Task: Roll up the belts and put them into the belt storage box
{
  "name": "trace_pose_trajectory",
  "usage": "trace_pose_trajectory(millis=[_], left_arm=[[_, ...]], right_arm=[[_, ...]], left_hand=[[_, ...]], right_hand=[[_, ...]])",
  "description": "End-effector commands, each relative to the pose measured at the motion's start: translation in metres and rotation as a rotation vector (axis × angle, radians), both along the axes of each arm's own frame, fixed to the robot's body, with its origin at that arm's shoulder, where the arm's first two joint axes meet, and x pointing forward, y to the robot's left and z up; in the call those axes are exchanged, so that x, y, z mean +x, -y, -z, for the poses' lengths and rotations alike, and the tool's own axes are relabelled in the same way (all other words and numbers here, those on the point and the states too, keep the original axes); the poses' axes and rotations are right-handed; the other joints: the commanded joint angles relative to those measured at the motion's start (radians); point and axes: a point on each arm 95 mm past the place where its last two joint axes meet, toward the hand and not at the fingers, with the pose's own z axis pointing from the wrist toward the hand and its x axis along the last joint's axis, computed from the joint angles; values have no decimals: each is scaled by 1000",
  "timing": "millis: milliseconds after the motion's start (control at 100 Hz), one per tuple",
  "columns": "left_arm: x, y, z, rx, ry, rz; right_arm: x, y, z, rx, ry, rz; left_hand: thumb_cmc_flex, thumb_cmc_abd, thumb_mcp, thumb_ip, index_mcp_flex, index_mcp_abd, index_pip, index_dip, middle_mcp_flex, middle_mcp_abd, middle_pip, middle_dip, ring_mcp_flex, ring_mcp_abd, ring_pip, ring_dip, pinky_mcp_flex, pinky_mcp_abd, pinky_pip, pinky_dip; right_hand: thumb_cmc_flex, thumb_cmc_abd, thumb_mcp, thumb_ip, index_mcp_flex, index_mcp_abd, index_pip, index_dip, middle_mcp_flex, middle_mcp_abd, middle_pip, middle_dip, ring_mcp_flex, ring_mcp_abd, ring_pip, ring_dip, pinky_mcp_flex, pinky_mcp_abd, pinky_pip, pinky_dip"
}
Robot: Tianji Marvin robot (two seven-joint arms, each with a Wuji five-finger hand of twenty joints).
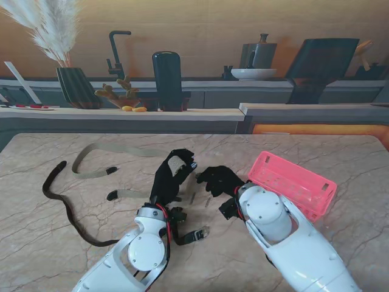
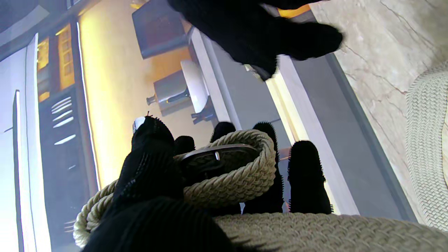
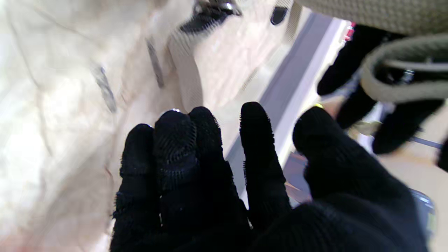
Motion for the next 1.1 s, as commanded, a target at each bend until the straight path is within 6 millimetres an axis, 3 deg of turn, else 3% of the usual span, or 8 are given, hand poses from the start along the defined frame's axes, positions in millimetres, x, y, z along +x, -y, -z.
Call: trace_pose_trajectory(millis=[0, 110, 240, 360, 400, 630, 670, 1090], left_arm=[[0, 1, -2, 21, -1, 1], [4, -1, 0, 71, -8, -13], [12, -4, 5, 150, -11, -30], [17, -7, 8, 240, -9, -33], [18, -8, 9, 270, -11, -27], [20, -7, 12, 397, -3, 23], [21, -6, 12, 423, 7, 28], [21, -6, 15, 524, 17, 63]], right_arm=[[-6, 1, -5, 20, 52, -25], [-13, 10, -14, 4, 166, -82], [-22, 19, -24, -55, 253, -181], [-26, 19, -29, -100, 341, -206], [-25, 18, -30, -115, 374, -201], [-18, 3, -32, -189, 471, -199], [-17, 0, -32, -198, 477, -207], [-9, -29, -32, -266, 514, -272]], left_hand=[[127, 70, 60, 47, 55, -17, 48, 8, 146, -38, 196, 107, 105, 12, 152, 82, 60, 2, 94, 47], [44, -30, 97, 79, 108, 24, 85, -19, 269, -71, 420, 282, 264, 9, 394, 222, 186, 45, 290, 116], [-208, -219, 470, 61, 112, 66, 37, -74, 380, -96, 566, 379, 404, 1, 569, 298, 291, 77, 455, 157], [-361, -290, 670, 51, 125, 119, -85, -67, 436, -118, 655, 423, 490, -16, 674, 325, 363, 96, 549, 170], [-412, -273, 706, 75, 110, 141, -147, -66, 444, -127, 670, 427, 510, -23, 688, 328, 380, 96, 562, 167], [-475, -371, 764, 71, 4, 198, -310, -103, 451, -136, 671, 422, 535, -8, 683, 325, 405, 116, 572, 153], [-479, -376, 769, 69, 1, 201, -315, -106, 450, -140, 668, 421, 541, -32, 675, 320, 407, 114, 571, 152], [-494, -398, 796, 59, -8, 216, -336, -117, 451, -145, 662, 420, 540, -14, 664, 319, 412, 115, 570, 145]], right_hand=[[-11, -76, 54, -28, -21, -39, 29, -20, 25, -1, -11, -15, 13, -6, -28, -16, 19, -6, 15, -15], [-135, -186, 186, -11, 1, -32, -136, 116, -10, -25, -66, -23, -20, -27, -105, -28, 7, -13, -26, -18], [-228, -263, 208, -15, -55, -18, -199, 137, -53, -48, -149, -44, -59, -42, -211, -59, -8, -20, -82, -15], [-351, -201, 170, -27, -49, 5, -218, 138, -52, -44, -171, -49, -65, -32, -240, -66, -11, -9, -99, -4], [-392, -153, 133, -24, -34, 9, -222, 143, -36, -40, -182, -53, -58, -24, -239, -62, -2, 1, -98, 7], [-472, -91, 101, -13, 27, 35, -215, 153, 15, -17, -154, -43, -11, -7, -201, -47, 33, 25, -63, 31], [-482, -92, 108, -10, 44, 38, -208, 160, 30, -11, -139, -40, 4, -6, -185, -44, 42, 30, -46, 37], [-498, -40, 98, -17, 221, 6, -77, 219, 215, 16, -14, -24, 187, 6, -26, -29, 170, 66, 118, 53]])
